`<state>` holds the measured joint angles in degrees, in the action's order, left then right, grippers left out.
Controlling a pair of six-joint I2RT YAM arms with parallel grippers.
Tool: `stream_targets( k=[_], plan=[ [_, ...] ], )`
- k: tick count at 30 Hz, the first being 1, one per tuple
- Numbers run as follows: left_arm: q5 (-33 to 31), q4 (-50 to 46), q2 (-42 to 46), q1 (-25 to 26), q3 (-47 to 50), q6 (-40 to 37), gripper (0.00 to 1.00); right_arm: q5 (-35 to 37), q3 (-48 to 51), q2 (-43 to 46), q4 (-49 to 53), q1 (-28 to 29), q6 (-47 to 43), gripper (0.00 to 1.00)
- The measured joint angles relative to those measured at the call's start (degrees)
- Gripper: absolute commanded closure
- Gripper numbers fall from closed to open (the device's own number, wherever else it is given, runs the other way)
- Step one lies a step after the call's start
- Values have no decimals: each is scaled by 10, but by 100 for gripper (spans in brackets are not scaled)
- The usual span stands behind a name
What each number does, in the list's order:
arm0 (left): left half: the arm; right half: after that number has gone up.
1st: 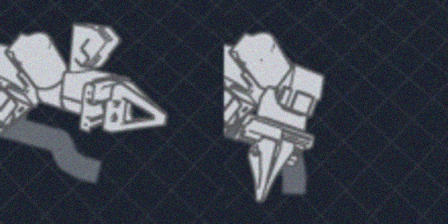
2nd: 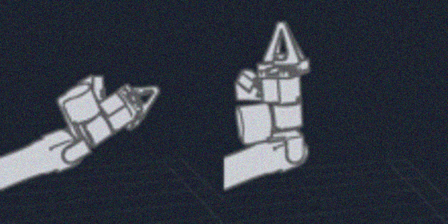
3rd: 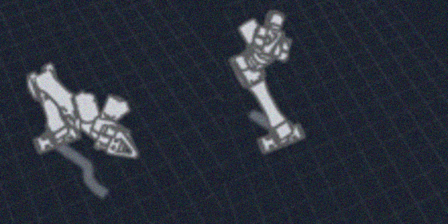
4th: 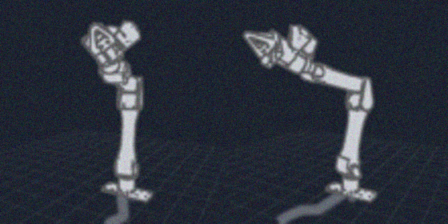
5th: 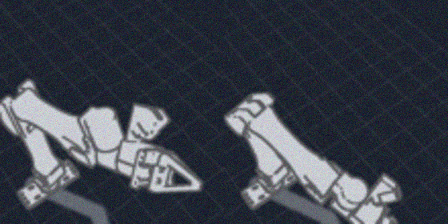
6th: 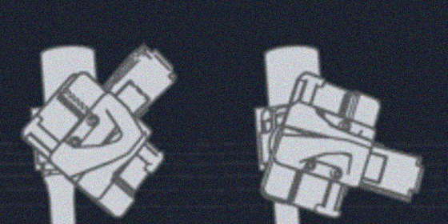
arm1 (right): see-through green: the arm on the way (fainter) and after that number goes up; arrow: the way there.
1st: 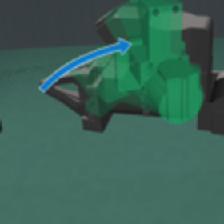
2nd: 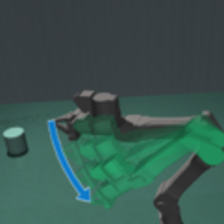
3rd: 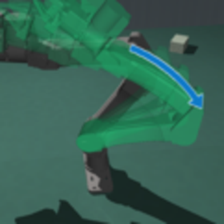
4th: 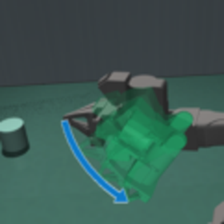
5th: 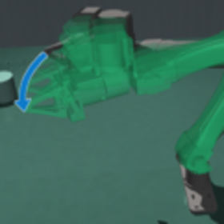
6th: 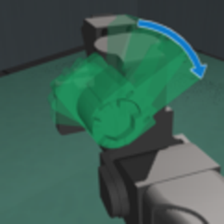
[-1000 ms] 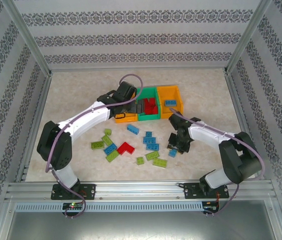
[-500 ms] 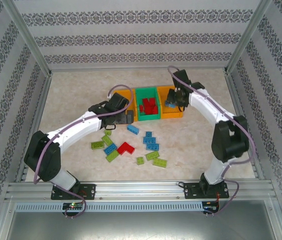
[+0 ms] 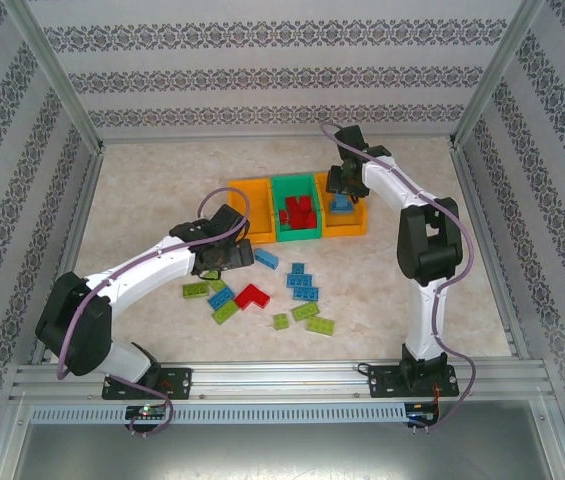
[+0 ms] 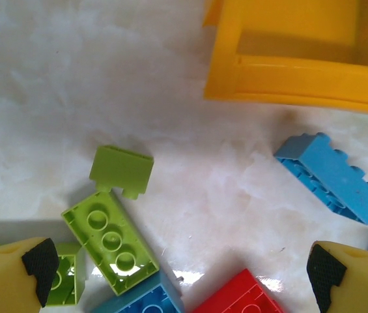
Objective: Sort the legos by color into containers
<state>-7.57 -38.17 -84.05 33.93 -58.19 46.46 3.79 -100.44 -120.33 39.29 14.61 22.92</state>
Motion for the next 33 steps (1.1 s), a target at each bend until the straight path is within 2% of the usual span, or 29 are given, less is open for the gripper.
stream_targets(
  k=[7, 12, 20, 23, 27, 33],
  plan=[
    [-8, -17, -24, 0, -17, -16, 0, -7, 11, 12, -1, 0, -4, 29],
    [-20, -23, -62, -6, -32, -51, 3, -12, 60, 68, -5, -3, -4, 25],
    [-6, -4, -69, -45, -6, -91, 15, -28, 126, 156, -28, -25, -4, 22],
    [2, 5, -82, -54, -4, -105, 20, -30, 139, 162, -32, -30, -4, 22],
    [12, 20, -95, -62, 1, -120, 21, -37, 162, 166, -38, -31, -5, 20],
    [31, 43, -99, -81, 10, -142, 31, -47, 186, 185, -40, -31, -7, 20]
  ],
)
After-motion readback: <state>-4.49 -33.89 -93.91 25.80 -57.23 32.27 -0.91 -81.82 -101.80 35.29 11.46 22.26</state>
